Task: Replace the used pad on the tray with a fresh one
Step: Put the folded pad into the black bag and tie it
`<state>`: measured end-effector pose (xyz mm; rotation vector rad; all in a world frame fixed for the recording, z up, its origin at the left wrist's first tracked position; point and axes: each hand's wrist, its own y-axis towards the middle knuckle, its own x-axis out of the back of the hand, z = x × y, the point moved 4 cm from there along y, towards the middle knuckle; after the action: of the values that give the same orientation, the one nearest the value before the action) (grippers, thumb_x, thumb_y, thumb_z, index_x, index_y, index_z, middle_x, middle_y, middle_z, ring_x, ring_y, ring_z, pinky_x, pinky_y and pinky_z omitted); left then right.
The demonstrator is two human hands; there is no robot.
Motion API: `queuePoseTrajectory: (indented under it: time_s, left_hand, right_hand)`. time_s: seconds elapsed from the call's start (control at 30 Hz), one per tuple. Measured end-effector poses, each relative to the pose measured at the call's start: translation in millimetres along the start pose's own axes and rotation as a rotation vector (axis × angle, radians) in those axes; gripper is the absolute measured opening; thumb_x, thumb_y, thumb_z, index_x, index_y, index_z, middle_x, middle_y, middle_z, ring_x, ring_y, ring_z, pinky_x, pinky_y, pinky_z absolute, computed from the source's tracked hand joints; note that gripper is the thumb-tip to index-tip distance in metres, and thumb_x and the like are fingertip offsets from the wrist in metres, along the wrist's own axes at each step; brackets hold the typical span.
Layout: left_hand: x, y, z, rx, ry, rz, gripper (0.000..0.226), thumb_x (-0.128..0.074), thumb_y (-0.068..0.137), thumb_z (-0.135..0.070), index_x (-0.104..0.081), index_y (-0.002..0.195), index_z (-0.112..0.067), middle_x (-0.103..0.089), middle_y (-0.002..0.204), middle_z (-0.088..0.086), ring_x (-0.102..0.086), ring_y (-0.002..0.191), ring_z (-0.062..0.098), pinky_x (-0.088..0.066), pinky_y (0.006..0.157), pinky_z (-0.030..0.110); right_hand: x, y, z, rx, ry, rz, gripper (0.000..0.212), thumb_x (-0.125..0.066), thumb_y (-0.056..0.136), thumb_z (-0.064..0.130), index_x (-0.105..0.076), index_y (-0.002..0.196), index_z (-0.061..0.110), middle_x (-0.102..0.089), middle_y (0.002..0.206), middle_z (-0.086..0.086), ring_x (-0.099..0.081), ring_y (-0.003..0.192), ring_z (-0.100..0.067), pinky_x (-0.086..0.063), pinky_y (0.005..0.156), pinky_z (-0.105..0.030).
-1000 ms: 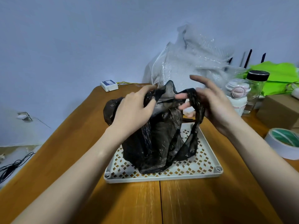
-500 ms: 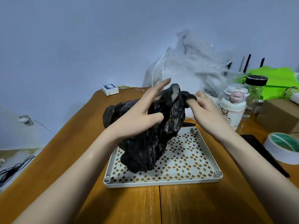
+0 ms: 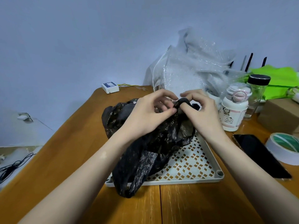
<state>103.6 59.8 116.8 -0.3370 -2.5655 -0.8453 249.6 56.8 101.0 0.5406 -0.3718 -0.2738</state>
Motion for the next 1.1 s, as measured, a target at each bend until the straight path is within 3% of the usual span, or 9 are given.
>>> queuePoseTrajectory:
  time_s: [0.13, 0.23, 0.43, 0.53, 0.67, 0.77, 0.93, 1.0, 1.1]
  left_hand:
    - [3, 8, 0, 0.008, -0.045, -0.087, 0.017, -0.070, 0.080, -0.007, -0.064, 0.089, -0.021, -0.061, 0.073, -0.009, -0.058, 0.061, 0.010, -0.051, 0.072, 0.025]
    - [6, 12, 3, 0.030, -0.039, -0.136, 0.019, -0.066, 0.079, -0.010, -0.061, 0.083, -0.028, -0.063, 0.075, -0.009, -0.069, 0.067, 0.009, -0.055, 0.079, 0.034]
    - [5, 7, 8, 0.071, 0.011, 0.020, 0.023, -0.065, 0.086, -0.021, -0.052, 0.105, -0.024, -0.058, 0.103, -0.002, -0.067, 0.085, 0.009, -0.050, 0.078, 0.016]
    - [7, -6, 18, 0.247, 0.428, 0.363, 0.063, -0.048, 0.073, -0.069, -0.043, 0.120, -0.026, -0.051, 0.113, -0.005, -0.054, 0.093, 0.001, -0.042, 0.076, 0.014]
    - [10, -31, 39, 0.377, 0.623, 0.706, 0.082, -0.062, 0.073, -0.064, -0.025, 0.138, -0.029, -0.058, 0.126, -0.009, -0.058, 0.108, 0.009, -0.045, 0.095, 0.028]
    - [11, -26, 37, 0.261, 0.495, 0.512, 0.048, -0.067, 0.084, -0.038, -0.041, 0.123, -0.029, -0.060, 0.107, -0.020, -0.058, 0.096, -0.009, -0.042, 0.081, 0.009]
    - [23, -3, 36, 0.222, 0.183, 0.040, 0.016, -0.053, 0.092, -0.022, -0.057, 0.103, -0.033, -0.066, 0.100, -0.014, -0.061, 0.097, 0.006, -0.049, 0.083, 0.029]
    - [17, -2, 32, 0.248, 0.134, -0.014, 0.016, -0.043, 0.095, -0.022, -0.058, 0.093, -0.026, -0.065, 0.089, -0.011, -0.061, 0.084, 0.009, -0.049, 0.070, 0.026]
    - [8, -3, 29, 0.313, 0.105, -0.021, 0.032, -0.033, 0.097, -0.029, -0.060, 0.100, -0.012, -0.067, 0.096, -0.003, -0.060, 0.092, 0.010, -0.047, 0.085, 0.027]
  right_hand:
    - [-15, -6, -3, -0.249, 0.500, 0.205, 0.011, -0.050, 0.092, 0.009, -0.055, 0.100, 0.003, -0.068, 0.061, 0.003, -0.061, 0.056, -0.006, -0.048, 0.054, -0.016]
    - [-26, -15, -4, -0.390, 0.829, 0.439, 0.032, -0.041, 0.096, 0.024, -0.058, 0.114, 0.004, -0.069, 0.075, -0.017, -0.065, 0.065, -0.022, -0.056, 0.067, -0.027]
    - [-21, -13, -21, -0.331, 0.492, 0.458, 0.019, -0.053, 0.090, 0.007, -0.060, 0.074, 0.000, -0.065, 0.065, -0.005, -0.062, 0.064, -0.009, -0.051, 0.063, -0.016]
    - [-18, -9, -29, -0.410, 0.618, 0.367, 0.017, -0.045, 0.094, 0.003, -0.060, 0.084, 0.003, -0.060, 0.061, -0.006, -0.063, 0.060, -0.014, -0.054, 0.065, -0.022]
    - [-18, -5, -37, -0.438, 0.728, 0.298, 0.022, -0.039, 0.097, 0.007, -0.059, 0.089, 0.008, -0.039, 0.057, 0.001, -0.038, 0.041, -0.009, -0.046, 0.053, -0.023]
    - [-21, -6, -36, -0.446, 0.712, 0.318, 0.021, -0.041, 0.099, 0.019, -0.058, 0.091, 0.008, -0.030, 0.059, 0.002, -0.025, 0.040, -0.006, -0.031, 0.043, -0.020]
    - [-29, -17, -14, -0.355, 0.499, 0.449, 0.034, -0.047, 0.094, 0.035, -0.049, 0.116, 0.009, -0.058, 0.059, -0.009, -0.026, 0.034, -0.010, -0.031, 0.035, -0.021]
    - [-31, -22, -5, -0.310, 0.416, 0.482, 0.037, -0.057, 0.088, 0.034, -0.043, 0.118, 0.019, -0.072, 0.075, -0.011, -0.035, 0.036, -0.014, -0.034, 0.034, -0.021]
    - [-34, -24, -4, -0.228, 0.270, 0.445, 0.052, -0.072, 0.078, 0.021, -0.039, 0.118, 0.023, -0.072, 0.091, -0.013, -0.055, 0.047, -0.012, -0.040, 0.038, -0.024]
